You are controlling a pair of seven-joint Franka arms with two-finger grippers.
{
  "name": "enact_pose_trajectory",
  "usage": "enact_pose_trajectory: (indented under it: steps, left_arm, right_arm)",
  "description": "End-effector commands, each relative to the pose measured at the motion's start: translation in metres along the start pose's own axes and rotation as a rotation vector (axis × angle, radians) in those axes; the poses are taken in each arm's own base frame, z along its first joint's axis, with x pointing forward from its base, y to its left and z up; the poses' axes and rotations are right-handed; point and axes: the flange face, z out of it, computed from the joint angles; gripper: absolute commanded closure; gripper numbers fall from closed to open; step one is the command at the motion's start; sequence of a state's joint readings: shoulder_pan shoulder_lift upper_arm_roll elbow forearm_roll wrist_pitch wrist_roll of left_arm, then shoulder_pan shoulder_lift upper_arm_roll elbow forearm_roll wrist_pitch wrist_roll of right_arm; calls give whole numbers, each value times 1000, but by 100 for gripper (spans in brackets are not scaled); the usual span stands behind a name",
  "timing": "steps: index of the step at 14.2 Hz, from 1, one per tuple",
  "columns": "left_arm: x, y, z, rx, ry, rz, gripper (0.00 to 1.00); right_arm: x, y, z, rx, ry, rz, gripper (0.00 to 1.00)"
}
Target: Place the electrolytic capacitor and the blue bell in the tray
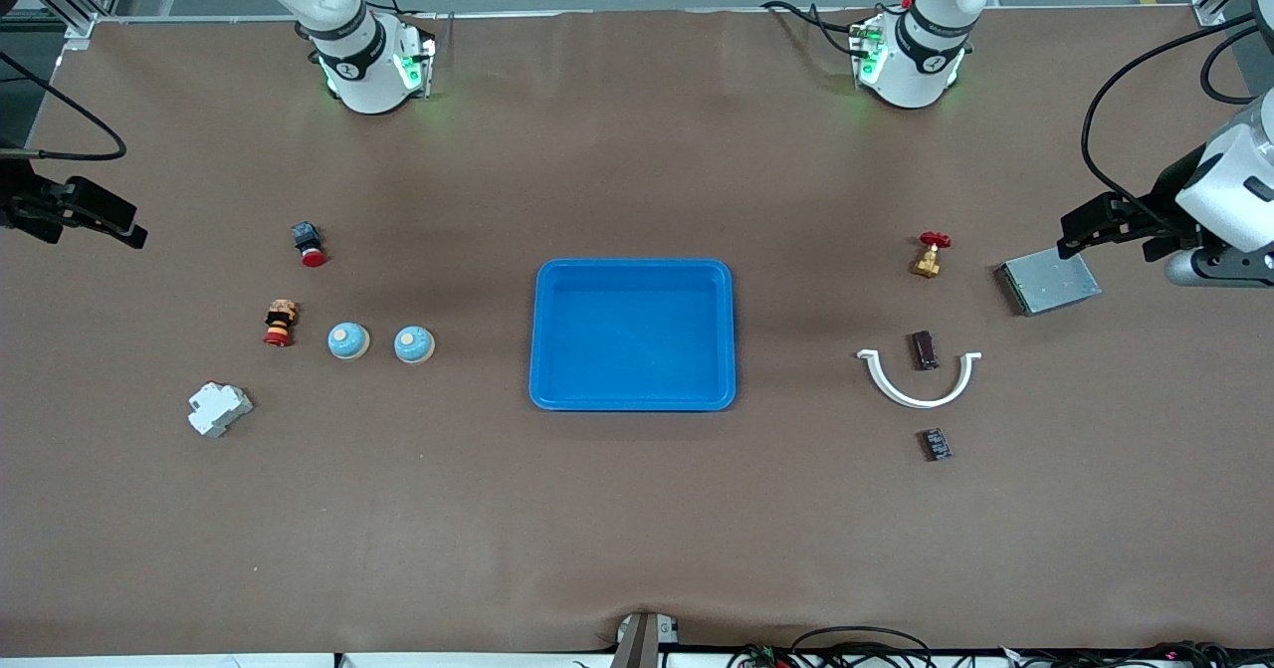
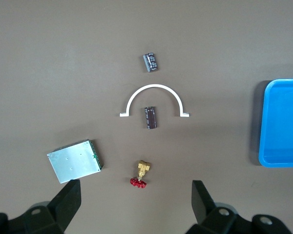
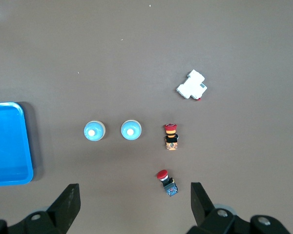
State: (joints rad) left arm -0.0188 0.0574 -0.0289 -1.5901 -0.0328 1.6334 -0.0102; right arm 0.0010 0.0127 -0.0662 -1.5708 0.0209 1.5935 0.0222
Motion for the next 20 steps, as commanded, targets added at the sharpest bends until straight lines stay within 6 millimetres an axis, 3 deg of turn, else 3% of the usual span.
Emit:
enact_pose_trajectory:
  steps: [1,8,12,17,20]
  left_arm:
    - [2,-1,-3,20,-9,-10,0]
    - [4,-4,0,15,-13,-15,0]
    - [2,-16,12,12,-74,-27,0]
    - [14,-21,52,28,-172,-40,0]
    - [26,-31,78,42,-210,-52,0]
  right_arm:
    - [0,1,1,7,4,3,0]
    - [0,1,2,7,-1,3,0]
    - [0,-1,20,8,-15,41,0]
    - [1,-3,106,7,-8,79,0]
    - [-2,-2,146,7,8,106,0]
